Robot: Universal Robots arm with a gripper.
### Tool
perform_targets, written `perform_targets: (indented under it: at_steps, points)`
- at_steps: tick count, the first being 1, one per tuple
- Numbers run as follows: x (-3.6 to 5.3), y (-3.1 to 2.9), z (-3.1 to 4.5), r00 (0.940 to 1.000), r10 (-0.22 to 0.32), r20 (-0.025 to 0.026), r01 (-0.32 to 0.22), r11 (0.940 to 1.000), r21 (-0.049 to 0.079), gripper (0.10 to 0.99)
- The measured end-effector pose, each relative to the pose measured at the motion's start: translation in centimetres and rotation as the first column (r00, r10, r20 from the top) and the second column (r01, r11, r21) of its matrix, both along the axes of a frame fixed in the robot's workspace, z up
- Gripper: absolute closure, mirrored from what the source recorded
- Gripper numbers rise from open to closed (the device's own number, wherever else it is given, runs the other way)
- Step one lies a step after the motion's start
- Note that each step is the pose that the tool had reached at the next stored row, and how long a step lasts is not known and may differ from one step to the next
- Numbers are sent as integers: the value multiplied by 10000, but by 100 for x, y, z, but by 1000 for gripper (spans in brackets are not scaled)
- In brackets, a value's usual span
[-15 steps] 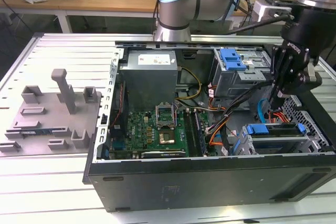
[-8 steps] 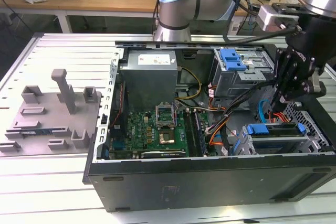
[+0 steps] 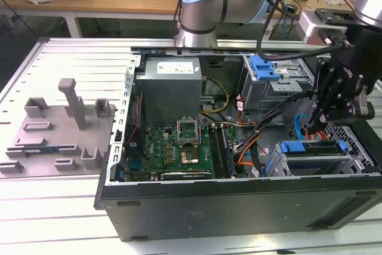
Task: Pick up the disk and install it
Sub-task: 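Insert the second disk wire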
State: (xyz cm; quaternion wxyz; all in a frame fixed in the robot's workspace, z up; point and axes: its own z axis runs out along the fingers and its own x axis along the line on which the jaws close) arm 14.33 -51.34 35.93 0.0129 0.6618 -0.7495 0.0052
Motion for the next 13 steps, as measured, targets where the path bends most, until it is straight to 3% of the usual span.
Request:
perform_targets:
  at_steps: [5, 8, 13]
  points:
    - [-11, -24, 0, 9995, 310, 2, -310, 9994, 161, 925]
    - [-12, -120, 0, 9994, 356, 7, -356, 9989, 300, 925]
    - [-12, -197, 0, 9991, 417, 16, -417, 9976, 547, 925]
